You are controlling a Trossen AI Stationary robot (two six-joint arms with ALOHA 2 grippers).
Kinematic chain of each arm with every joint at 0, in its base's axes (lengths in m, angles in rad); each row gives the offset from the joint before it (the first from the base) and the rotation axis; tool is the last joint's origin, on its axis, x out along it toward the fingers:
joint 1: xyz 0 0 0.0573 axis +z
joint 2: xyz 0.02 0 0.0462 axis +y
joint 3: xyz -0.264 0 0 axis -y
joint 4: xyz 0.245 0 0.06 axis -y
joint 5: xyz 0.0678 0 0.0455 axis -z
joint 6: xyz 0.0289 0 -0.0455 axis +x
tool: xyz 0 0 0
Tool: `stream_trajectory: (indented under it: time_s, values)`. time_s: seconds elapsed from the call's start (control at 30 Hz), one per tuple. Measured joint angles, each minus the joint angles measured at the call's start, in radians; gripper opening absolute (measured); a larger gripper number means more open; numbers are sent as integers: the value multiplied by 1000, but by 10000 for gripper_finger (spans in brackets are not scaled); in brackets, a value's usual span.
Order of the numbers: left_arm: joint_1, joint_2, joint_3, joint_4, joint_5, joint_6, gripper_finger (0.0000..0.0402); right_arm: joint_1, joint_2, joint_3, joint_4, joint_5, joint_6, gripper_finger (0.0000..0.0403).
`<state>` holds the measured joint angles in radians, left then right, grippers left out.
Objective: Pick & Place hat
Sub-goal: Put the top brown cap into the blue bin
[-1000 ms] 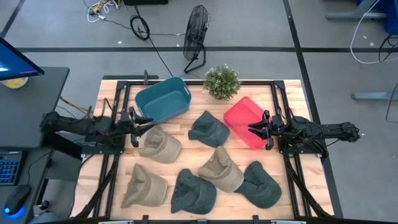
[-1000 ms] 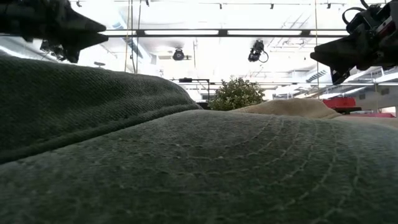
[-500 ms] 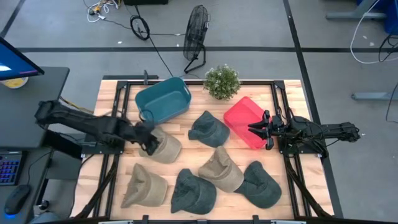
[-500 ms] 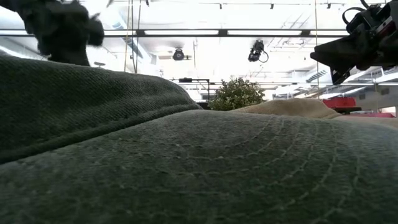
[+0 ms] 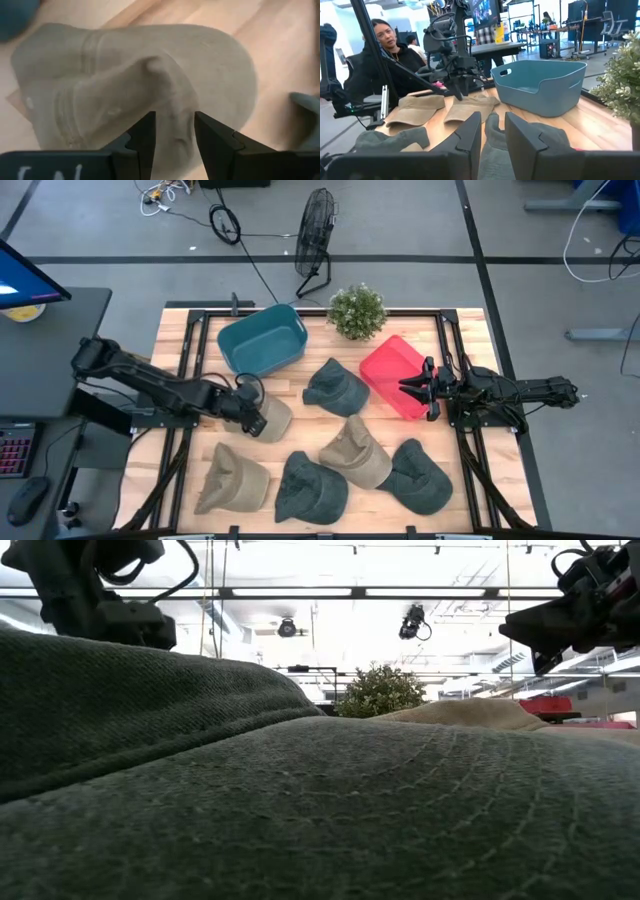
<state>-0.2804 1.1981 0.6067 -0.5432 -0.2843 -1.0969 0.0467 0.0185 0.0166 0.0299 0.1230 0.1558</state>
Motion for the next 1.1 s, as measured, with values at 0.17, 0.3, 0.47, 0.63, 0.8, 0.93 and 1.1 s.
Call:
stream_trajectory:
  time_s: [0.17, 0.3, 0.47, 0.63, 0.8, 0.93, 1.1]
  values:
    - [-6, 55, 1, 47, -17, 0, 136, 0, 0, 0, 0, 0, -12, 91]
    - [-6, 77, 1, 88, -1, 0, 94, 0, 0, 0, 0, 0, -16, 91]
    - [-6, 75, 1, 114, 10, 0, 13, 0, 0, 0, 0, 0, -20, 91]
    - [-6, 63, 87, 76, -25, 21, 7, 0, 0, 0, 0, 0, -37, 91]
    - [-6, 64, 276, -67, -75, 128, 6, 0, 0, 0, 0, 0, -37, 91]
    - [-6, 63, 437, -208, -186, 165, 7, 0, 0, 0, 0, 0, -36, 91]
    - [30, 63, 554, -280, -349, 277, 6, 0, 0, 0, 0, 0, -33, 91]
